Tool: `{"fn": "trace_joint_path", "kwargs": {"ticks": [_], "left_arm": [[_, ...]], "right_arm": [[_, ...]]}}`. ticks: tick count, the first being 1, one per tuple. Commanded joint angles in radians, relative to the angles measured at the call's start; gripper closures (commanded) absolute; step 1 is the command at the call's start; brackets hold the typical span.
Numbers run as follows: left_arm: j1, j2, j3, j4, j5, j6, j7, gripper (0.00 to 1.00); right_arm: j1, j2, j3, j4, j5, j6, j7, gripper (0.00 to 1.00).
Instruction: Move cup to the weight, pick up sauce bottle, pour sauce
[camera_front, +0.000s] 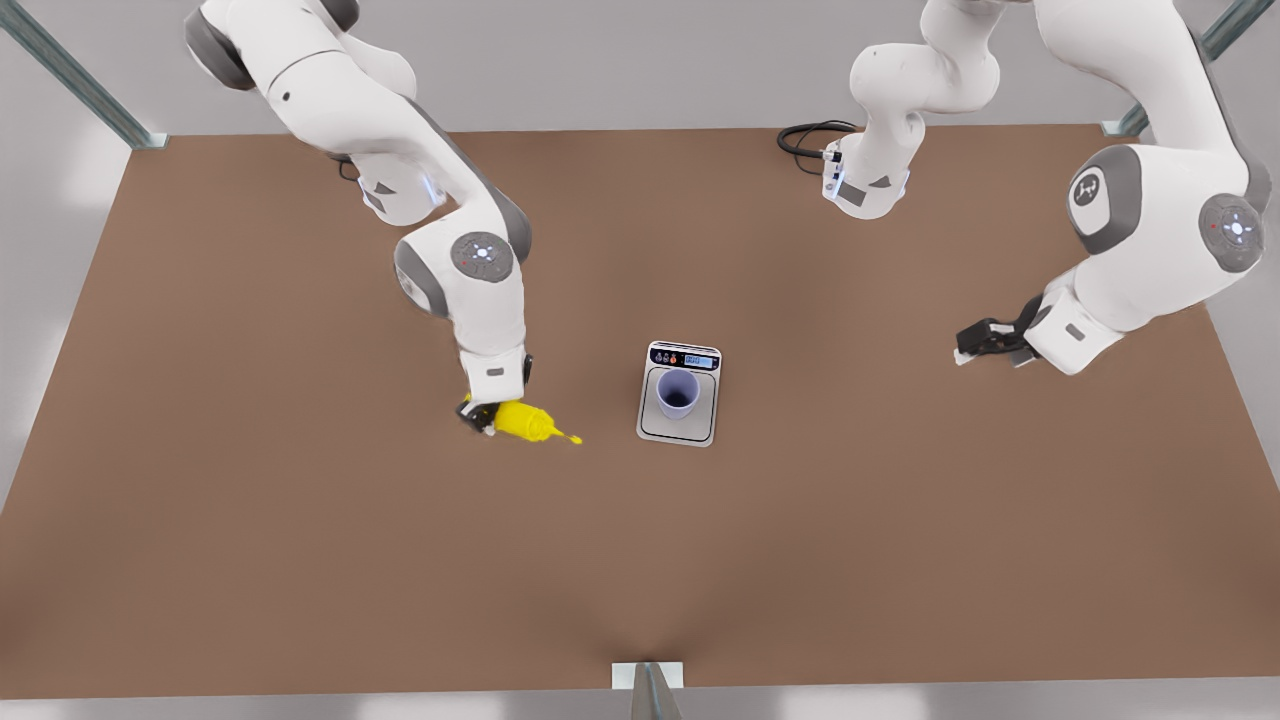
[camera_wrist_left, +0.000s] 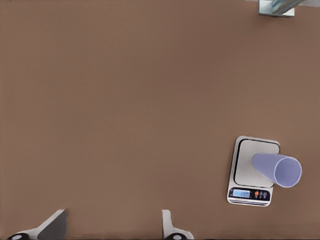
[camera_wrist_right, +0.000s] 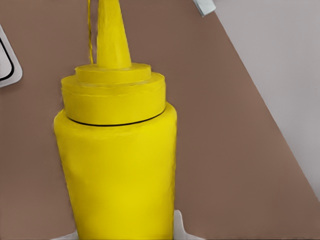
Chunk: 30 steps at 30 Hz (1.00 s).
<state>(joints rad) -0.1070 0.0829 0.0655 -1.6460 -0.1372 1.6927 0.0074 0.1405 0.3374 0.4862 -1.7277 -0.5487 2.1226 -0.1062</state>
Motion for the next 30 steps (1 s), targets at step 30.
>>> {"fn": "trace_joint_path", "kwargs": {"ticks": [30], "left_arm": [[0.061,0.075,-0.033,0.029,0.061,0.002,-0.043,0.00]], "right_arm": [[0.551,0.420,-0.005,0.231,-0.994,-0.624,0.163,0.42]]}}
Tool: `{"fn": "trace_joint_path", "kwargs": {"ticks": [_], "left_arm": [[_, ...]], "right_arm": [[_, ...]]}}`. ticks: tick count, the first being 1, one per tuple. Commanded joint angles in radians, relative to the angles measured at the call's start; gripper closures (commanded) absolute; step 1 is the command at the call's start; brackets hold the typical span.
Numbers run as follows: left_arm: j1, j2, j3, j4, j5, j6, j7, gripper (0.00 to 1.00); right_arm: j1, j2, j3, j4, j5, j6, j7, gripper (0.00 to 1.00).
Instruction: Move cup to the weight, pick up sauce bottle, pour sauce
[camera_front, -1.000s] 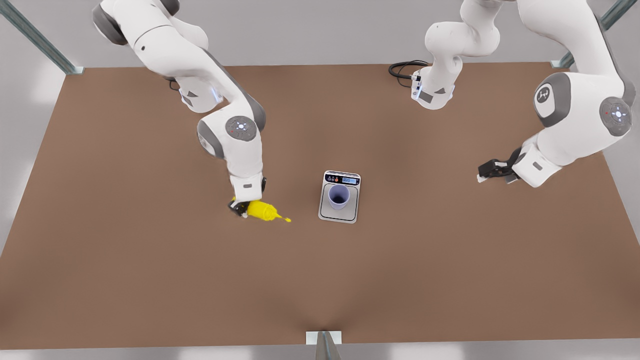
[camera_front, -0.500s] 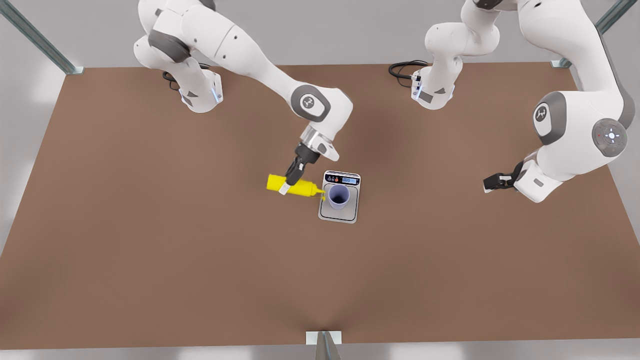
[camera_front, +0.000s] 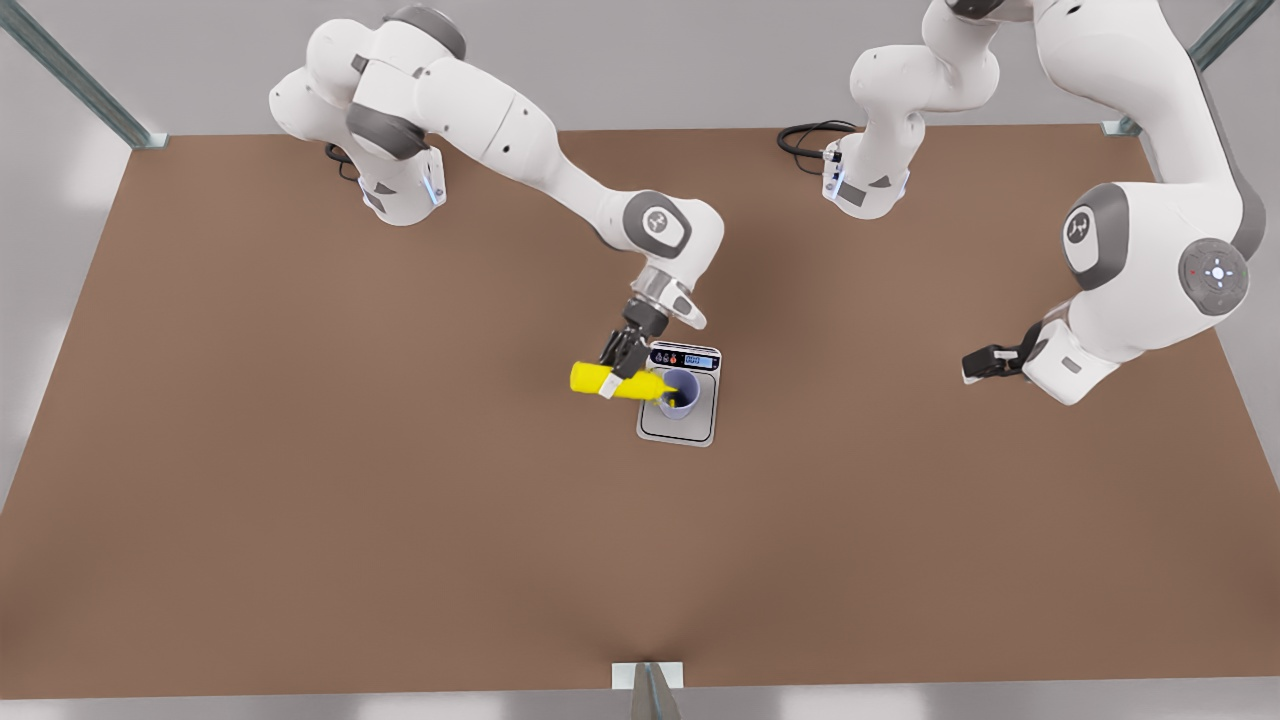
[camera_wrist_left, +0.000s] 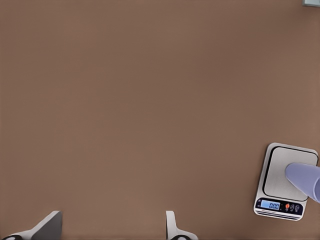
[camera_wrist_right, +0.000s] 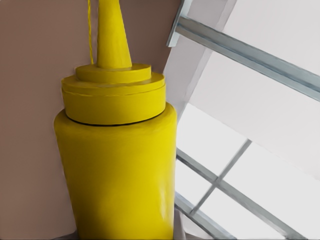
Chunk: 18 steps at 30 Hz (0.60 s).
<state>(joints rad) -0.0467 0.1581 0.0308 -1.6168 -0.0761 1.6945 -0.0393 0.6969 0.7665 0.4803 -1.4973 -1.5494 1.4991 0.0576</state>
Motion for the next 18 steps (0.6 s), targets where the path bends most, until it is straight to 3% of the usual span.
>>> {"fn": "trace_joint_path", "kwargs": {"ticks": [1,7,18], "left_arm": [[0.001,0.000,0.000,0.000,-0.001,-0.001,-0.002,0.00],[-0.001,0.000,0.000,0.000,-0.001,0.001,-0.002,0.00],[-0.001,-0.003,-0.002,0.000,-0.019,-0.004,-0.020,0.00]], "right_arm": [[0.001,0.004,0.000,0.000,-0.008,0.000,0.001,0.42],[0.016,0.036,-0.014,0.000,-0.092,-0.092,0.001,0.42],[0.030,0.043,-0.016,0.002,-0.098,-0.094,-0.001,0.42]]}}
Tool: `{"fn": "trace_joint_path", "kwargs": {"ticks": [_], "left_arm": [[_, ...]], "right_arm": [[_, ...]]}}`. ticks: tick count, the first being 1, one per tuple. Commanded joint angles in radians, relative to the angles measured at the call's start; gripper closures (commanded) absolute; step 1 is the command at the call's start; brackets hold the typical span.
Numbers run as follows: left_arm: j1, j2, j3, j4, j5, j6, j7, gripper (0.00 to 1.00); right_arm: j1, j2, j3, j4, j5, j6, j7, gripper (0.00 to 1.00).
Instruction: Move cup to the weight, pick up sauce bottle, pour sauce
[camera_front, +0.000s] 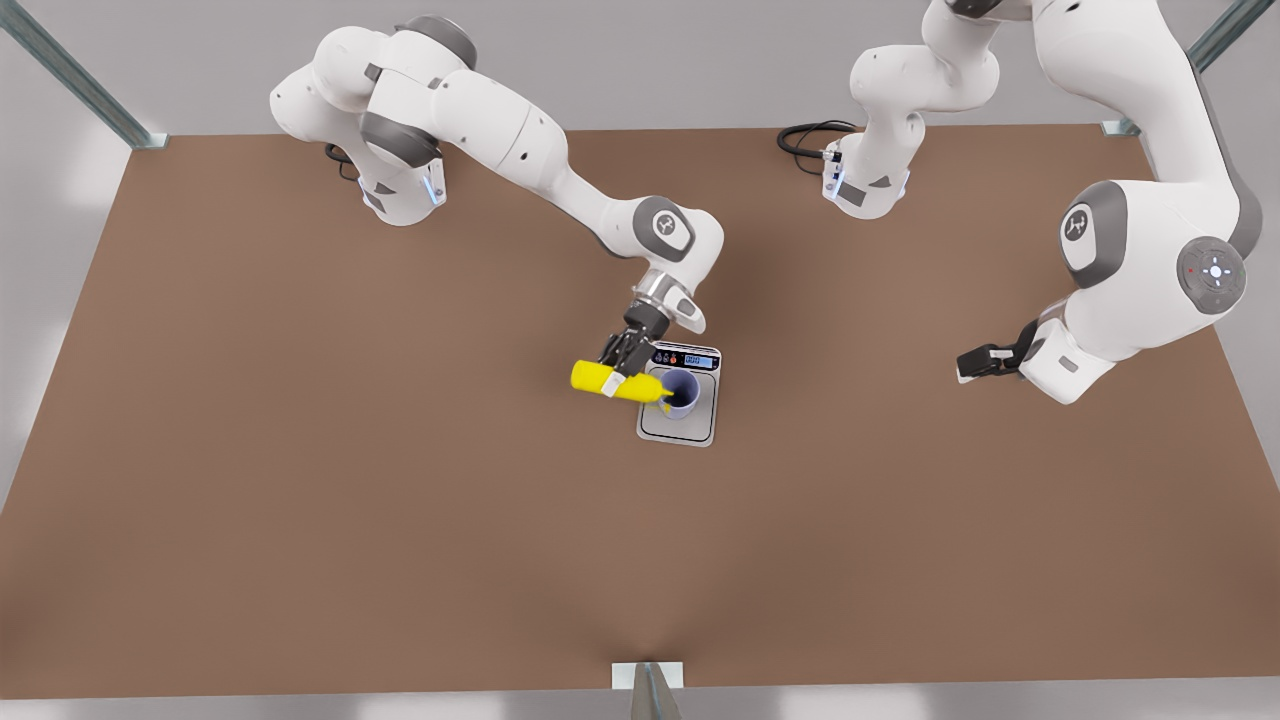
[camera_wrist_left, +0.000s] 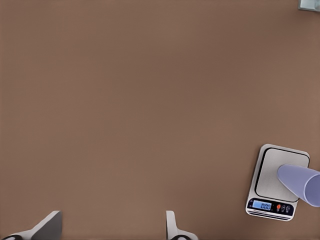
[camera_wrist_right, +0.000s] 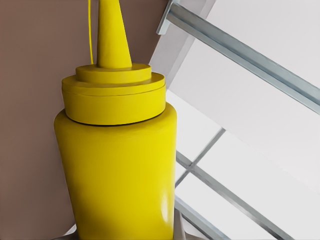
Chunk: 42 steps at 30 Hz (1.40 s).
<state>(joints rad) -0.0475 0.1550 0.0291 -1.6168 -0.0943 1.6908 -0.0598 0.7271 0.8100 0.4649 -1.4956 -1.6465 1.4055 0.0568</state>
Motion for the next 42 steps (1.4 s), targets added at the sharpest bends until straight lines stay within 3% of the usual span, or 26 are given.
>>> {"fn": "trace_joint_path", "kwargs": {"ticks": [1,12,19,27,38,42], "left_arm": [[0.000,0.000,0.000,0.000,-0.001,0.000,0.000,0.00],[-0.002,0.001,-0.005,0.000,-0.001,0.000,-0.006,0.00],[0.000,0.000,-0.021,0.000,-0.001,0.000,-0.028,0.00],[0.000,0.005,-0.021,-0.002,-0.001,0.001,-0.025,0.00],[-0.002,0.000,-0.021,-0.003,-0.001,-0.019,-0.028,0.00],[-0.003,0.006,-0.032,-0.002,-0.001,-0.022,-0.048,0.00]], "right_arm": [[0.000,0.000,0.000,0.000,-0.001,0.000,0.000,0.42],[-0.029,-0.012,0.000,0.067,0.090,-0.006,-0.005,0.42],[-0.231,-0.089,0.043,0.121,0.389,0.119,-0.101,0.42],[-0.515,-0.173,0.043,0.118,0.816,0.369,-0.462,0.42],[-0.874,-0.200,0.023,0.034,1.430,0.647,-1.269,0.42],[-0.922,-0.203,-0.055,-0.055,1.797,0.693,-1.582,0.42]]}}
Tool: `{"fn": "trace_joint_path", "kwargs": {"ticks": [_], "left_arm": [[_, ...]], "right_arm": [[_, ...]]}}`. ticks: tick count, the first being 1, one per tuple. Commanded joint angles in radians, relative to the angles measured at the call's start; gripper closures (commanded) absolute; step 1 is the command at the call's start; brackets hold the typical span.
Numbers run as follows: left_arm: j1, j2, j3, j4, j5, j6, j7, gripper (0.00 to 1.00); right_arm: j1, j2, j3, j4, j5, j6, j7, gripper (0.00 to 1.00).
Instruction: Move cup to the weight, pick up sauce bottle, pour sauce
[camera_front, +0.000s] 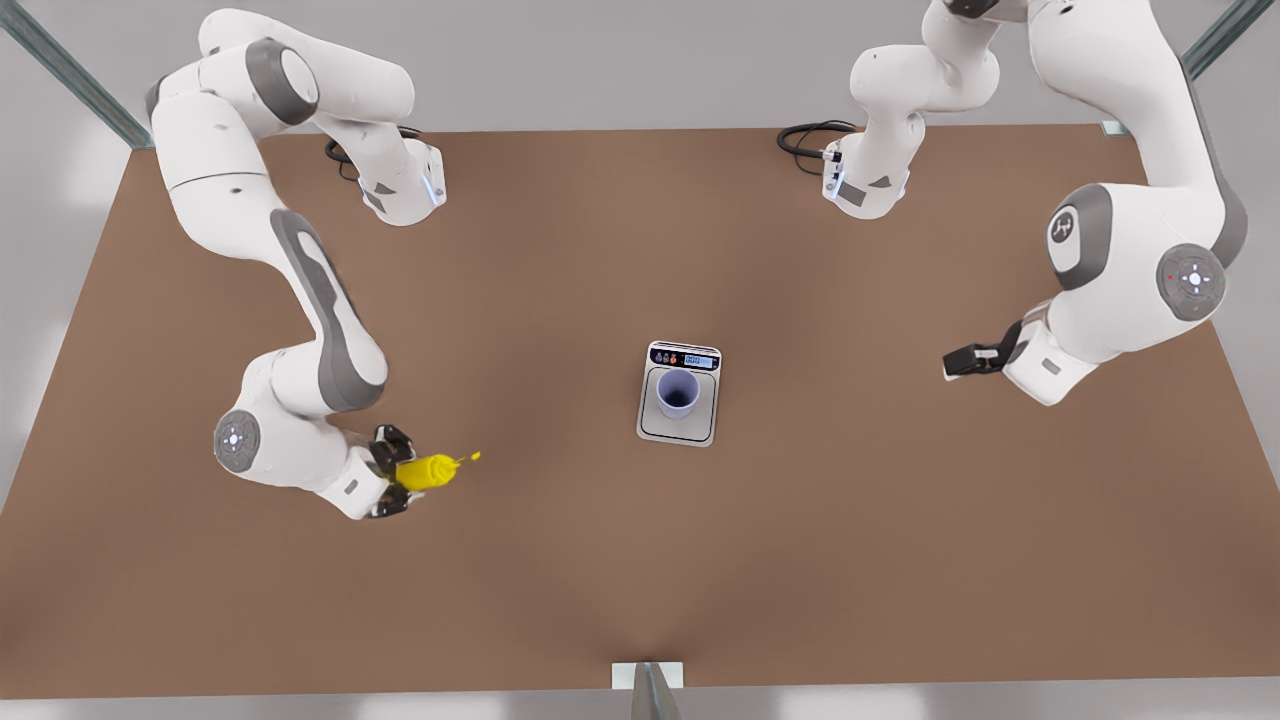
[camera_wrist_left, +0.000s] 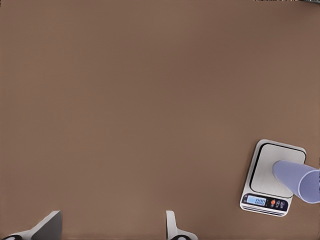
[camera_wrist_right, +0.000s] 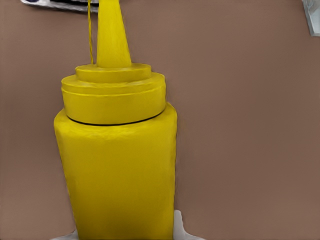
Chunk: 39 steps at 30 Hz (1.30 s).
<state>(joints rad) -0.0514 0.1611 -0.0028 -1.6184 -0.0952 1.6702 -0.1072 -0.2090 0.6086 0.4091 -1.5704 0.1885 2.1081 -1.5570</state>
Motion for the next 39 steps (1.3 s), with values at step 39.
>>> {"fn": "trace_joint_path", "kwargs": {"ticks": [39], "left_arm": [[0.001,0.038,-0.002,0.051,0.008,0.014,0.003,0.00]], "right_arm": [[-0.110,0.267,-0.084,-0.099,0.807,-0.158,-0.761,0.10]]}}
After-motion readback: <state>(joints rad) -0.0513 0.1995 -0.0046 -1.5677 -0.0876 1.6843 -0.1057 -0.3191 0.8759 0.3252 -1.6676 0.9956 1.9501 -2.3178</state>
